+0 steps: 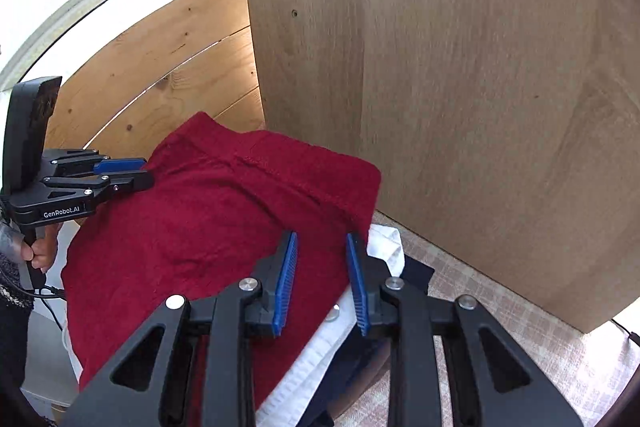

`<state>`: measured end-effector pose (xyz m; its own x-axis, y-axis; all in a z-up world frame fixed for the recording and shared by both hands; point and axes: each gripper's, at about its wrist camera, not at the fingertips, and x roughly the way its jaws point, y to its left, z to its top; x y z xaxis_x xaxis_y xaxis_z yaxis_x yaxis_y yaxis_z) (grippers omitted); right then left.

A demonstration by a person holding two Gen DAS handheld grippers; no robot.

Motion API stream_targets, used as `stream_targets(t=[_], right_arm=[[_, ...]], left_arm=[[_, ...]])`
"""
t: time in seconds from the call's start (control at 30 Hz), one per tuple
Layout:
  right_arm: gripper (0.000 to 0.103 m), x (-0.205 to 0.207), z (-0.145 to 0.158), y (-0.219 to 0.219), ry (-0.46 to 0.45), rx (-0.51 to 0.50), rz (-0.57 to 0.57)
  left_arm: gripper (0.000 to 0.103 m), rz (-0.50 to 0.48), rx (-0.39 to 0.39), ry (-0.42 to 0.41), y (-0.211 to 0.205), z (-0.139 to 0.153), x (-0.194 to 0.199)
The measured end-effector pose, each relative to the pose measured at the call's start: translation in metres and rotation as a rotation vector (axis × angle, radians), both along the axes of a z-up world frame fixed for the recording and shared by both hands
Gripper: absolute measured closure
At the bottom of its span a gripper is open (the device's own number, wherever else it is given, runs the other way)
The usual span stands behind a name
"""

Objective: Fold clothes

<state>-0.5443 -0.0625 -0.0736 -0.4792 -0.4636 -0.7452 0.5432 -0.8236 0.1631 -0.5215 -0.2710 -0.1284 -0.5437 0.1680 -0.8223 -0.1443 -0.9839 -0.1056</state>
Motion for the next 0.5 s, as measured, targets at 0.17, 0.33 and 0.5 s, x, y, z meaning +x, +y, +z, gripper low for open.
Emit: stream_targets(t=[0.17,0.33,0.5], right_arm=[[0.078,0.075,0.041,0.025,0.032,-0.126,0.082],[0.078,0.132,0.027,0.013,-0.005,-0.107,0.168],[0.078,0.145,-0.002,0.017,-0.034,0.046,0.151]], left_arm=[[0.083,-0.045,0.032,0.135,0.003,0.043,0.072],[0.078,-0.151,0.034,0.091,0.033,0.031,0.101],[0.079,-0.105,0.055,0.001,0.027,-0.001,0.087]])
